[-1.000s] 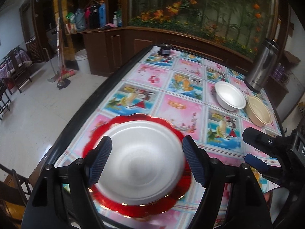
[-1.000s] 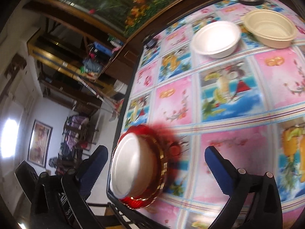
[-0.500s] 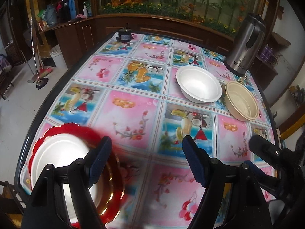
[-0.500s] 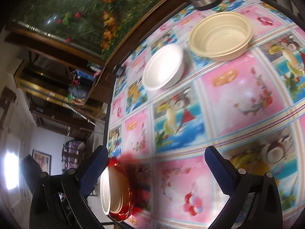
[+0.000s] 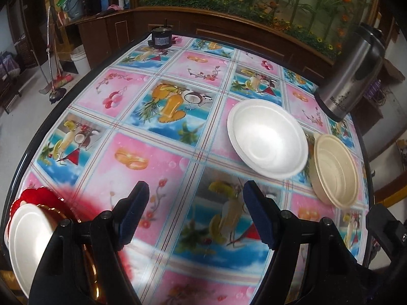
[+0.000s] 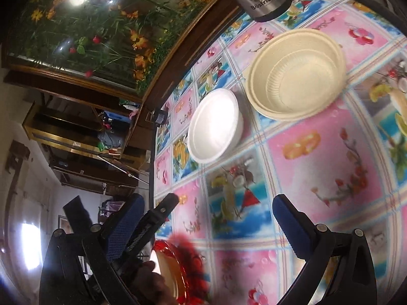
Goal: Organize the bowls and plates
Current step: 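Withdraw the left tool from the stack toward the white bowl, then close the left tool on the rim of the white bowl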
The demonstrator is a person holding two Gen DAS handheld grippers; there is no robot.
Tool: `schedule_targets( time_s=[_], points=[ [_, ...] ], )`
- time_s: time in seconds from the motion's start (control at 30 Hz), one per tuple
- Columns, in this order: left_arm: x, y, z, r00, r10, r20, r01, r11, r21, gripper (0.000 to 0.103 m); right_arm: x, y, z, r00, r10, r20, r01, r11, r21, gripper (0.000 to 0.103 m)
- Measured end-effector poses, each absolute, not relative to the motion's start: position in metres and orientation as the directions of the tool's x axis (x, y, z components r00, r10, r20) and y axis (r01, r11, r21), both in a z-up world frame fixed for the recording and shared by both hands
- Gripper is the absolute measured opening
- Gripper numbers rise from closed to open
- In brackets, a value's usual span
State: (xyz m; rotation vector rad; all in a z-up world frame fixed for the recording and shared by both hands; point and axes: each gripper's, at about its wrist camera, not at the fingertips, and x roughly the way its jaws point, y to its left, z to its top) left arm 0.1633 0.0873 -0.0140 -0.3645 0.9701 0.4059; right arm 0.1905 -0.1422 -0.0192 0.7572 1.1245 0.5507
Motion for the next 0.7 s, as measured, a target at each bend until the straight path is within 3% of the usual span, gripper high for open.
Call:
schedule_targets(
  time_s=[0.5, 0.67, 0.7],
  points=[
    [0.227, 0.095, -0.040, 0.499, 0.169, -0.850, -0.541, 0.827, -0.153, 0.076, 0.265, -0.098, -0.049, 0.331, 0.697, -0.636, 0.027, 0.667, 0.745, 0.069],
    [0.242, 0.091, -0.049, 0.489, 0.149, -0.859, -0.524, 0.838, -0.153, 0.052, 0.280, -0.095, -0.059, 0.340, 0.667, -0.663, 0.047, 0.692, 0.720, 0.060],
    [0.244, 0.091, -0.052, 0.484, 0.143, -0.863, -0.522, 0.839, -0.154, 0.043, 0.281, -0.095, -0.061, 0.341, 0.664, -0.665, 0.048, 0.694, 0.718, 0.057]
  ],
)
